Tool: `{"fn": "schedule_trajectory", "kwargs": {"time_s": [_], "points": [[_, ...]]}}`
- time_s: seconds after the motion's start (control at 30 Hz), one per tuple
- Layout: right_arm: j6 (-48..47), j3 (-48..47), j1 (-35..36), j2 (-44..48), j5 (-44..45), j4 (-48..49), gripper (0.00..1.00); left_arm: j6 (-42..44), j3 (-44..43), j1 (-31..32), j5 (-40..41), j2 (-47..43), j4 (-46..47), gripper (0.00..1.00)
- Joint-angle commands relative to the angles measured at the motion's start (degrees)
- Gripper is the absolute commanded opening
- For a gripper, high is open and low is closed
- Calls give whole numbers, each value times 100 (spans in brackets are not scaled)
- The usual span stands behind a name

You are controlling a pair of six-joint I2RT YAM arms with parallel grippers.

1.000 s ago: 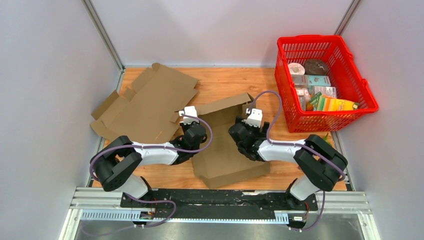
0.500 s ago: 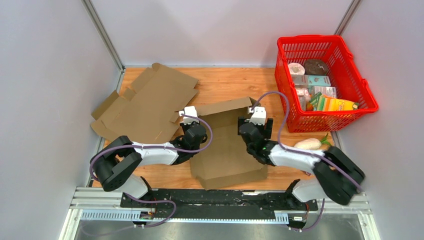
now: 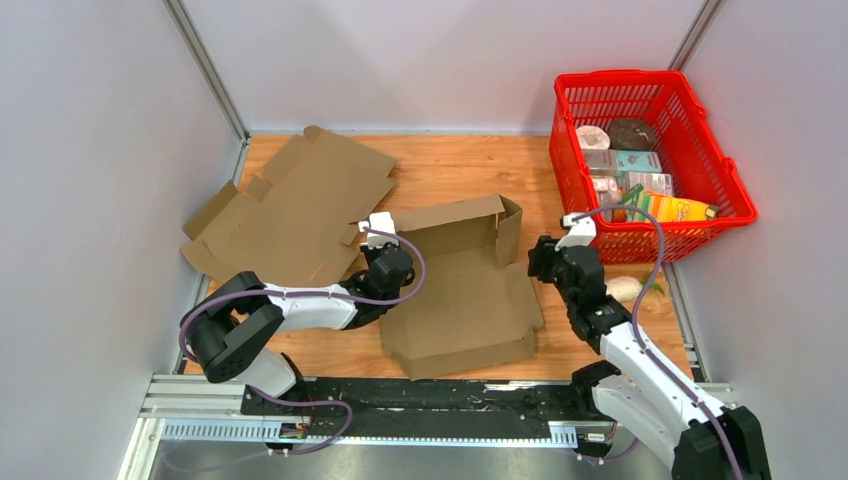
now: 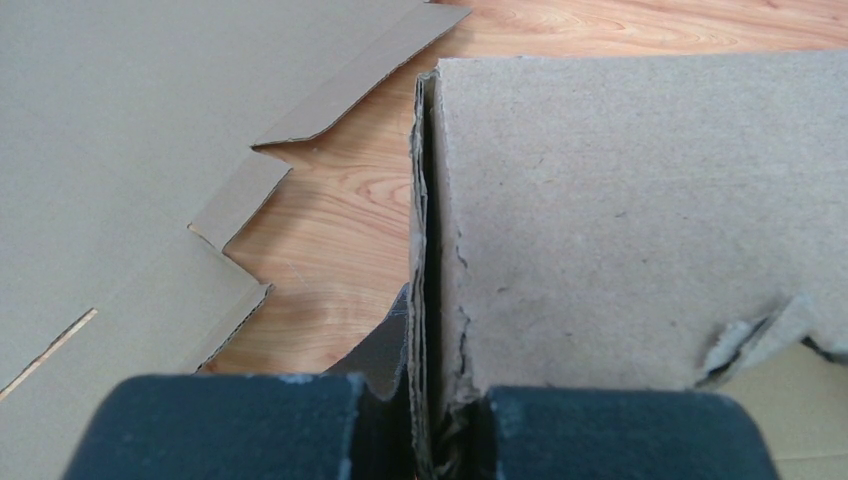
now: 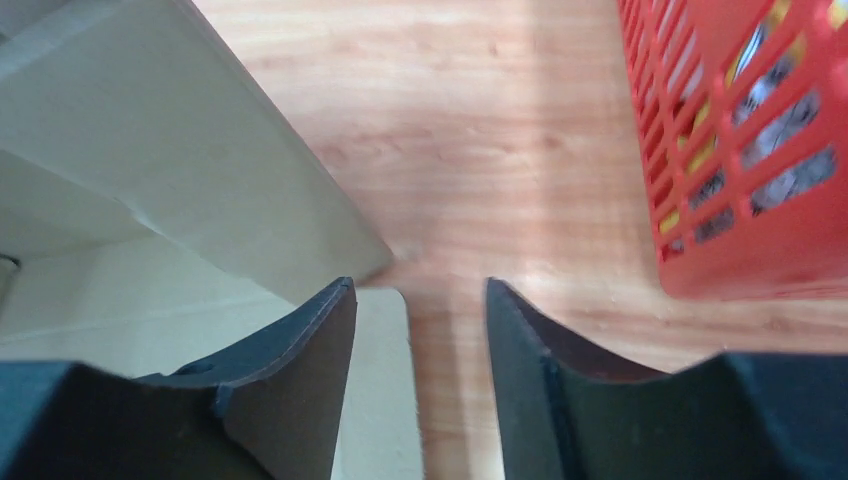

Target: Fold the paper box

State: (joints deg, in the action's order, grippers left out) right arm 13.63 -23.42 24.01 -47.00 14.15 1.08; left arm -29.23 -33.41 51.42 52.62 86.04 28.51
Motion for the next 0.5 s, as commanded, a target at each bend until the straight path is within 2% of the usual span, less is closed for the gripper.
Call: {"fn": "schedule_trajectory", "kwargs": {"time_s": [0.0,0.03,0.07,0.1,0.17,0.23,0.4,0.47], "points": [[-474,197,-397,-141,-1309,803,55,40,-148,26,-129,88,-109,0],[-466,32,-397,-273,-1597,788,60,58,-157,35,-190,97,-92,0],[-501,-65,-397,-422,-1774,736,68,67,-175,35,-217,132,-83,0],[-615,-127,-388,-728,-1984,857,72,58,-183,26,-243,141,-74,0],[-642,-58,-388,-959,-2346,1199,75,58,-175,35,-279,124,-91,0],[-765,56,-353,-1301,-2417,2025,77,67,-131,35,-253,88,-74,0],[-1282,-523,-169,-2321,-2303,2447,71,111,-78,35,-226,27,-48,0],[-1625,-506,-72,-2401,-2373,2738,61,146,-87,26,-235,35,5,0]]}}
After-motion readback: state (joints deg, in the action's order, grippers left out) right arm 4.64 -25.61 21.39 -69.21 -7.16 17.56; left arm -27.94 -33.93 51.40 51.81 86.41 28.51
